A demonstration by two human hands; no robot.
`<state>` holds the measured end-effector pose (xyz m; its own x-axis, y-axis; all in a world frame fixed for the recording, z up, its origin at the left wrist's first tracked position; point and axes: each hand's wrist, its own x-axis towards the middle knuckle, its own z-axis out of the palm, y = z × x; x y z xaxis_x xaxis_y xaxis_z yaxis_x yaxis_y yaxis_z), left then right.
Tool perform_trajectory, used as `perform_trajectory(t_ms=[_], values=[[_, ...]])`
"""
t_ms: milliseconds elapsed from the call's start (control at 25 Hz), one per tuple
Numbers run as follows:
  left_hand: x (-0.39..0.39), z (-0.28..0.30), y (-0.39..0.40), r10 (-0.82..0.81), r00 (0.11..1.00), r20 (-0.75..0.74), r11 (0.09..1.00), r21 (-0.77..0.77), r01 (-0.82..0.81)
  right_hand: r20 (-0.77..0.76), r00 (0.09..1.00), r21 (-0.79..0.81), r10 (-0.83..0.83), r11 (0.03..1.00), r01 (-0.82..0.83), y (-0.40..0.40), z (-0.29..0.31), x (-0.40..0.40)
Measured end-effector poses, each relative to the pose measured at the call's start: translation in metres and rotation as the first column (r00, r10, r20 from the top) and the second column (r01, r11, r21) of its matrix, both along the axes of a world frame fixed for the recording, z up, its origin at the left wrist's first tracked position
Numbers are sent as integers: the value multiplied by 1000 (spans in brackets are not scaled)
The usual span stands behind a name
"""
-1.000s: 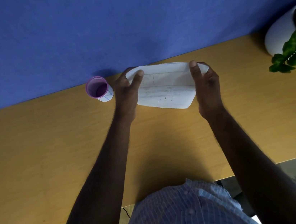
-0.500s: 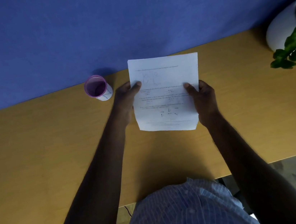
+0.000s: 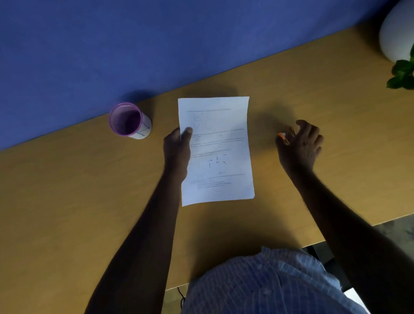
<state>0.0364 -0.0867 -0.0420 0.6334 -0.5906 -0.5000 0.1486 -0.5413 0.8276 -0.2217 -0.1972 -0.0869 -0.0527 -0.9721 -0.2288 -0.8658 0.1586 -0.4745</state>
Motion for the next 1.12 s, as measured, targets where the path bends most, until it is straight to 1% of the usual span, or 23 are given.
perform_trajectory(t_ms=[80,160,240,280,360,440,480,520,600,680,720,840,1000,1120], values=[[3,-6,-4,-28,1000,-2,1000,14,28,-70,997,69,44,997,-40,-3,-11,-11],[5,-12,-7,-45,999,-1,999,21,45,-121,983,65,139,989,-132,-6,-18,-18],[6,-16,-9,-40,999,-10,999,36,41,-120,974,48,191,981,-186,-13,-20,-21],[6,-17,-9,-37,999,-18,999,40,38,-77,976,42,205,978,-203,-16,-20,-21],[4,-17,-10,-57,998,-17,998,32,57,100,970,21,221,974,-224,-23,-12,-15],[3,-14,-9,-86,996,22,996,13,86,297,922,-40,249,968,-248,-26,9,1],[3,-11,-7,-100,994,53,995,1,100,365,889,-88,277,961,-263,-27,21,11],[2,-8,-6,-117,989,91,993,-8,118,412,856,-135,313,950,-282,-27,35,21],[1,0,-4,-166,968,190,985,-14,171,456,791,-218,409,912,-346,-29,66,43],[-1,11,-1,-228,919,322,969,-20,247,448,727,-251,520,854,-456,-32,98,61],[-3,16,1,-261,886,382,958,-12,288,419,697,-257,582,812,-523,-34,112,68],[-9,27,6,-340,786,516,920,10,391,261,632,-291,730,684,-669,-32,140,82],[-14,41,14,-359,679,640,888,9,460,154,553,-282,819,573,-770,-23,153,85],[-16,45,16,-387,608,693,869,54,492,134,513,-240,848,530,-813,-17,152,83]])
